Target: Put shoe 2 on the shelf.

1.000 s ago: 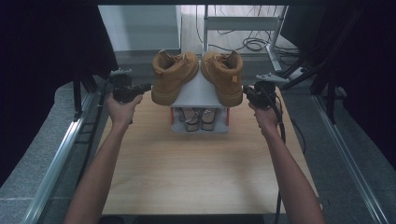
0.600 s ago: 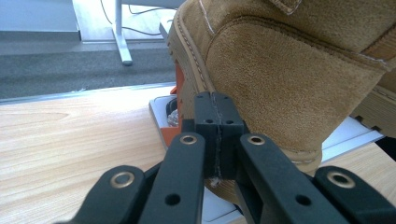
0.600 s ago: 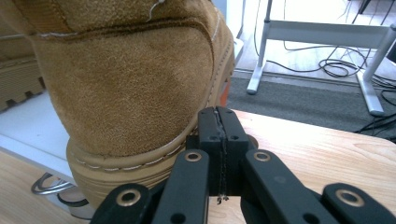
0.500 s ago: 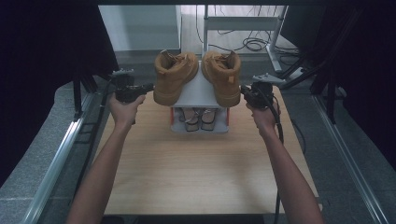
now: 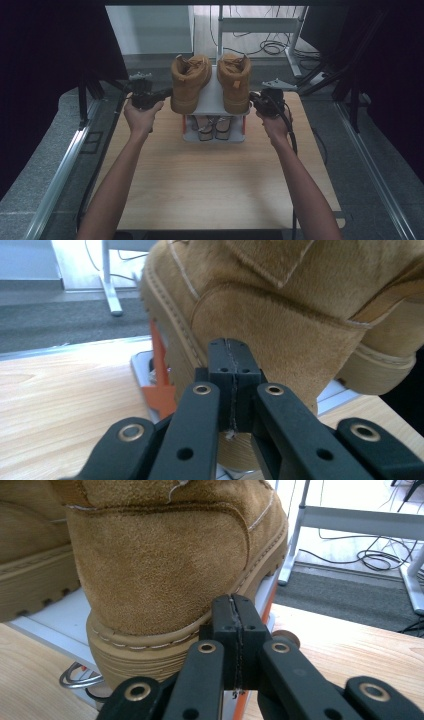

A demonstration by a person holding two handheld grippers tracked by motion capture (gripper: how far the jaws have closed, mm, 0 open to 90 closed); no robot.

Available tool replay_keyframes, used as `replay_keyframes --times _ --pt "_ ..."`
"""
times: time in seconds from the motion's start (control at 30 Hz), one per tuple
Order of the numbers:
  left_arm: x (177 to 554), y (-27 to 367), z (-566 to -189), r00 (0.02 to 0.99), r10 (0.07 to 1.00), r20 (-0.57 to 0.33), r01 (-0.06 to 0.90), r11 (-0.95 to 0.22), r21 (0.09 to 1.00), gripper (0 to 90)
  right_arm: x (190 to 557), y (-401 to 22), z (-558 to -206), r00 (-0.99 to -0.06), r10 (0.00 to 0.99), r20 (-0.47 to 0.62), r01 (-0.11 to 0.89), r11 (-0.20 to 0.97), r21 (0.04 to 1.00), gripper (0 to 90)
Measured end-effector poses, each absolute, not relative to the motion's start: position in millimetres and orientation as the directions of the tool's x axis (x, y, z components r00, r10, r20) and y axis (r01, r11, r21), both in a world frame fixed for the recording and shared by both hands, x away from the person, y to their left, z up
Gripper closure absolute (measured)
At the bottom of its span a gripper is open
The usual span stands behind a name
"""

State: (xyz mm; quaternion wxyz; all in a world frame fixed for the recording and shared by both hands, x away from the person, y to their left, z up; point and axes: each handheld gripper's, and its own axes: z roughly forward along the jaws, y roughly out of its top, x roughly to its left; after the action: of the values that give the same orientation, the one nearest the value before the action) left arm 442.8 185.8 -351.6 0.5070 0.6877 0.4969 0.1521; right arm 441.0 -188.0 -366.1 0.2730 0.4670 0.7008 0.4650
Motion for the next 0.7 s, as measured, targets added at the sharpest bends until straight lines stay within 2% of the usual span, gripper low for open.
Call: replay_keyframes --times 0.33,0.43,0.53,0.7 --pt "447 186 -354 0.449 0.849 -0.279 0.527 0.001 0.850 90.0 441 -186 -366 -0.436 0.898 0.064 0.392 0.126 0.911 89.5" --pt "450 184 -357 0.453 0.837 -0.307 0.543 0.014 0.840 90.0 445 -186 -364 -0.431 0.900 0.062 0.394 0.125 0.911 89.4" --pt "448 179 -357 0.447 0.848 -0.284 0.531 0.004 0.847 90.0 446 -182 -365 -0.428 0.902 0.049 0.386 0.134 0.913 89.4" --pt "449 174 -358 0.457 0.828 -0.324 0.541 0.031 0.841 90.0 446 -175 -364 -0.438 0.898 0.032 0.384 0.154 0.910 89.5"
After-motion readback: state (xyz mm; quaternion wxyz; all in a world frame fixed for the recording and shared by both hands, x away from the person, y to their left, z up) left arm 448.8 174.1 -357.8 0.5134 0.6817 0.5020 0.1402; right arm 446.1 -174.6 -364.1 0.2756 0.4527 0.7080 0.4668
